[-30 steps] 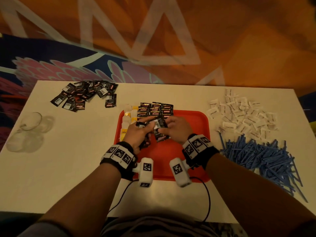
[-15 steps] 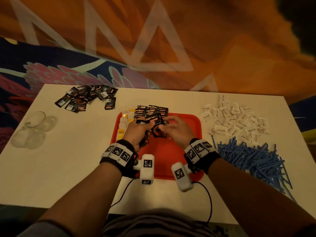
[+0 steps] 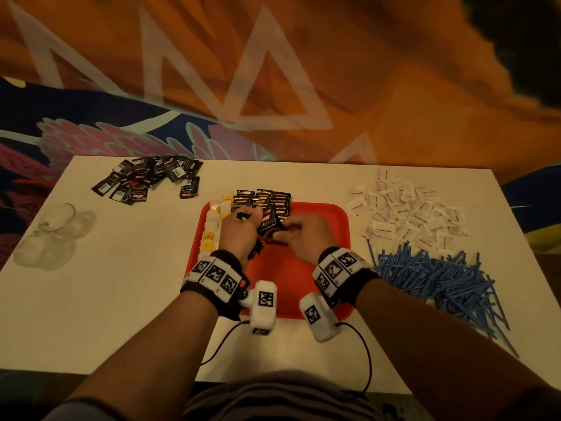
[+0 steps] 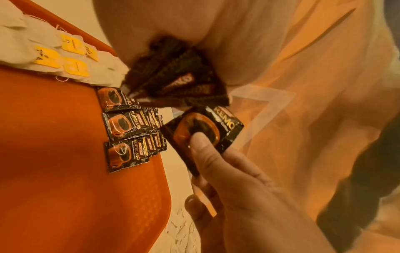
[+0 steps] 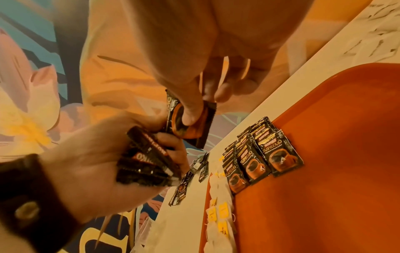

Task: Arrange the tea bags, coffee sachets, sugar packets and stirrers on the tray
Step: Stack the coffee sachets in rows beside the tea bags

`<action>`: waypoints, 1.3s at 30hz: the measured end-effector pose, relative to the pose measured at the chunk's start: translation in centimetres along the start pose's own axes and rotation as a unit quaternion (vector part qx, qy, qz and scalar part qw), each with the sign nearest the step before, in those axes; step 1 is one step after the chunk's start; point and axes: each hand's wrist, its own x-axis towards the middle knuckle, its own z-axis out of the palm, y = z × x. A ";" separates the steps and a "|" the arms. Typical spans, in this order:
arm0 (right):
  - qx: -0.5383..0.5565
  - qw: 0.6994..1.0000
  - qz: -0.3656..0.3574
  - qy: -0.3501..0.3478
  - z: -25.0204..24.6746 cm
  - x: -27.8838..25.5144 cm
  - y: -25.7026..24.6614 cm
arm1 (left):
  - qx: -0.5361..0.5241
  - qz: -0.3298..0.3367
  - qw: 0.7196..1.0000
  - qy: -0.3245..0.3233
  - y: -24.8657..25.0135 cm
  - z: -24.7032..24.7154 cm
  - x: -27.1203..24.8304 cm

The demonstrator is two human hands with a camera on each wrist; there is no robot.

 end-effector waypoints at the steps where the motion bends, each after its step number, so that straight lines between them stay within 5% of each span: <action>1: -0.006 1.000 0.005 -0.001 0.0 0.1 0.1 | -0.006 0.004 1.000 -0.010 0.0 -0.2 0.0; 11: -0.003 0.999 0.032 0.008 2.0 1.0 0.4 | -0.004 0.001 1.000 -0.019 -0.4 -2.4 1.5; 23: -0.109 0.976 0.190 -0.004 10.0 6.1 2.2 | -0.005 -0.165 0.986 0.018 -2.9 -13.1 5.7; 39: -0.139 0.955 0.261 -0.002 14.7 11.0 2.3 | -0.014 -0.214 0.977 -0.006 -3.9 -18.7 9.4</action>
